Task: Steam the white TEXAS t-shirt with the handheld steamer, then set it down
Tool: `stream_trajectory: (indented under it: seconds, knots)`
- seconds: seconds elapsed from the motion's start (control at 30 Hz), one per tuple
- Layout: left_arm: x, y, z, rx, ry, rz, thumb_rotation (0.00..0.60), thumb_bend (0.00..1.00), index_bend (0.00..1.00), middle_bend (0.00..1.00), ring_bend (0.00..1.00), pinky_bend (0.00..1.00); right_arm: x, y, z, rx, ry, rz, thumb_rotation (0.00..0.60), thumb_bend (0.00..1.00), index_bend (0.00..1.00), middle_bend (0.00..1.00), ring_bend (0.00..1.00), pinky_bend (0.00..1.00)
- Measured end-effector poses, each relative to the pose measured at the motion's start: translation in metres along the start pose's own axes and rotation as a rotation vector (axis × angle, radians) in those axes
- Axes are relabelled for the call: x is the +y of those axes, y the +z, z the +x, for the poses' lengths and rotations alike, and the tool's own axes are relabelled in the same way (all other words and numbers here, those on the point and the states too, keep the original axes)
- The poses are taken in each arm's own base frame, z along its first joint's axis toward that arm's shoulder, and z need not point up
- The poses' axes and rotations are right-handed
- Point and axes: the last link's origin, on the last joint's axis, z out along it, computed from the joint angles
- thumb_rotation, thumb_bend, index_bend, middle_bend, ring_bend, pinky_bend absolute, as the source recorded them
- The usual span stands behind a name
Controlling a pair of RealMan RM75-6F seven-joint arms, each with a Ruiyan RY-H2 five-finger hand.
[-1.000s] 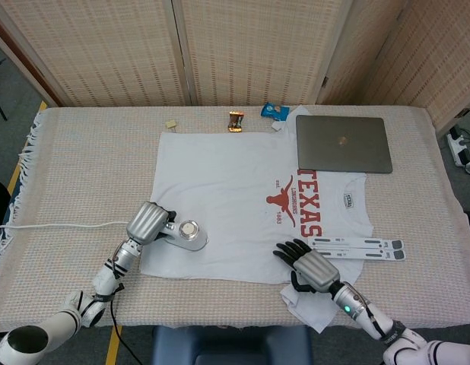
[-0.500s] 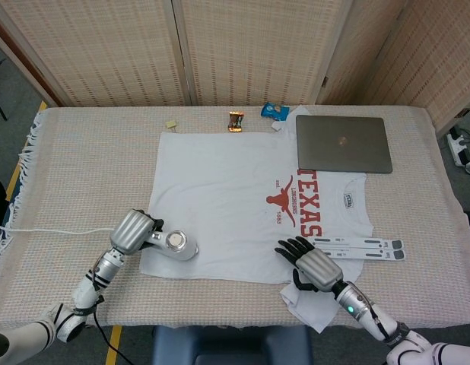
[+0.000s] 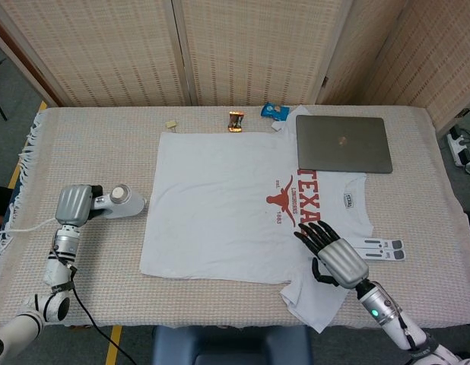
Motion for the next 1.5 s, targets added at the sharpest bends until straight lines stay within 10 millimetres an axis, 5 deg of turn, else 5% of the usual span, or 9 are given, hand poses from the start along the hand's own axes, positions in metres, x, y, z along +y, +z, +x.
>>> stream_trajectory:
  seconds: [0.2, 0.37, 0.43, 0.57, 0.67, 0.93, 1.4, 1.5]
  knots:
    - [-0.027, 0.002, -0.012, -0.040, 0.014, 0.134, 0.600, 0.38, 0.83, 0.97, 0.85, 0.75, 0.003, -0.005, 0.000, -0.001, 0.023, -0.018, 0.252, 0.85, 0.00, 0.00, 0.00, 0.00]
    - [-0.030, 0.003, -0.016, -0.048, 0.037, 0.170, 0.600, 0.33, 0.73, 0.86, 0.75, 0.72, 0.003, -0.008, 0.000, 0.004, 0.038, -0.021, 0.254, 0.85, 0.00, 0.00, 0.00, 0.00]
    - [-0.031, 0.004, -0.018, -0.055, 0.043, 0.189, 0.600, 0.27, 0.58, 0.70, 0.61, 0.68, 0.002, -0.009, 0.000, 0.007, 0.047, -0.019, 0.251, 0.85, 0.00, 0.00, 0.00, 0.00]
    - [-0.032, 0.003, -0.022, -0.084, 0.043, 0.217, 0.600, 0.12, 0.06, 0.16, 0.10, 0.29, 0.004, -0.011, 0.002, 0.015, 0.051, -0.025, 0.254, 0.85, 0.00, 0.00, 0.00, 0.00]
    - [-0.031, 0.002, -0.023, -0.096, 0.034, 0.221, 0.600, 0.04, 0.00, 0.01, 0.00, 0.13, 0.005, -0.012, 0.002, 0.017, 0.054, -0.028, 0.253, 0.85, 0.00, 0.00, 0.00, 0.00]
    - [-0.029, -0.002, -0.014, -0.074, 0.003, 0.223, 0.600, 0.00, 0.00, 0.00, 0.00, 0.00, 0.006, -0.013, 0.003, 0.029, 0.057, -0.034, 0.252, 0.85, 0.00, 0.00, 0.00, 0.00]
    - [-0.036, -0.011, -0.001, -0.048, -0.007, 0.258, 0.600, 0.05, 0.00, 0.02, 0.01, 0.02, 0.010, -0.019, 0.012, 0.057, 0.049, -0.054, 0.265, 0.85, 0.00, 0.00, 0.00, 0.00]
    - [-0.037, -0.017, 0.006, -0.035, -0.050, 0.251, 0.600, 0.08, 0.02, 0.11, 0.08, 0.06, 0.015, -0.024, 0.017, 0.064, 0.032, -0.083, 0.306, 0.73, 0.00, 0.00, 0.00, 0.00]
